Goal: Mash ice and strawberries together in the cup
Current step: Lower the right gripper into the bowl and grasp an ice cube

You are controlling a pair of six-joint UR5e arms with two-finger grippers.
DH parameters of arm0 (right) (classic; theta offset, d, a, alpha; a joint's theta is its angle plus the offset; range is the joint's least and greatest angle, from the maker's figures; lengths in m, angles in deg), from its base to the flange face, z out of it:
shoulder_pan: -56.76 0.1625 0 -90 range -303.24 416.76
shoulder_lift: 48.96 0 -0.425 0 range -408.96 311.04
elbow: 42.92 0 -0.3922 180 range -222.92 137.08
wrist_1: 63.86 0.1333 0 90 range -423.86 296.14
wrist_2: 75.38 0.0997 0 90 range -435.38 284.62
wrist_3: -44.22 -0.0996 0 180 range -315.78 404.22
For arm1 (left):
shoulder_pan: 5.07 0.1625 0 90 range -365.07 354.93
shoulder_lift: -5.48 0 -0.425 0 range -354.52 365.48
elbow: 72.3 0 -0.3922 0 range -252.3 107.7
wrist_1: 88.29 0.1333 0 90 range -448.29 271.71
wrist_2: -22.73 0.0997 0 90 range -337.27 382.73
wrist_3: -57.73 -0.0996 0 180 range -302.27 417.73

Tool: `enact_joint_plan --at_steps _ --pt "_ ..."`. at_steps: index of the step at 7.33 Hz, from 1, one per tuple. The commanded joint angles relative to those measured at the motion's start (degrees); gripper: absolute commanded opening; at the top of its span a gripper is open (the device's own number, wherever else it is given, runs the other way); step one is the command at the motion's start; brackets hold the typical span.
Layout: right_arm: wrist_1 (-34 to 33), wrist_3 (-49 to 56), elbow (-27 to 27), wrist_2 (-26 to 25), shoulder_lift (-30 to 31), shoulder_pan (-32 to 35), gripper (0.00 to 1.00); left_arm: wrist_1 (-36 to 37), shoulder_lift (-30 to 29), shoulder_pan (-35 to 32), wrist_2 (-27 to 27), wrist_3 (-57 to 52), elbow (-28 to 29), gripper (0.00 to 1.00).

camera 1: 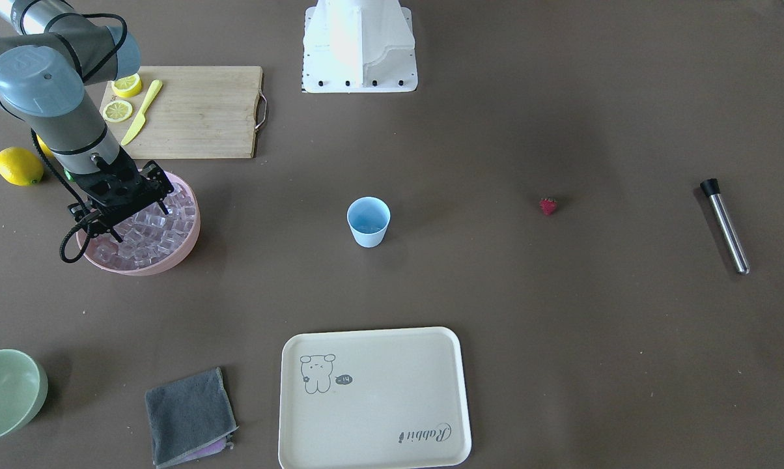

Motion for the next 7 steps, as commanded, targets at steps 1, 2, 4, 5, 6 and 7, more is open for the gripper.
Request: enact_joint_plan --at_steps 1,2,4,5,6,7 --pt "1.51 5.89 -0.44 0.98 1.18 0.34 0.96 -0.01 0.03 -0.11 0.15 1.04 -0.91 0.98" --pt "4.48 5.55 0.08 1.34 2.23 0.26 0.93 -0.01 0.11 -0.28 0.24 1.13 -1.61 0.98" --pt "5.39 5.89 1.84 1.87 2.24 -0.09 0.77 0.08 0.29 -0.28 0.33 1.22 -1.97 0.98" --pt "5.39 6.07 2.02 2.04 1.72 -0.1 0.51 0.08 0.29 -0.28 0.24 2.26 -1.97 0.98" --pt "5.39 6.16 1.67 2.74 1.28 -0.1 0.42 0.08 0.29 -0.2 0.24 2.71 -1.97 0.98" --pt "5.48 6.16 1.67 3.62 1.27 -0.1 0.37 0.08 0.29 -0.11 0.24 2.71 -1.89 0.98"
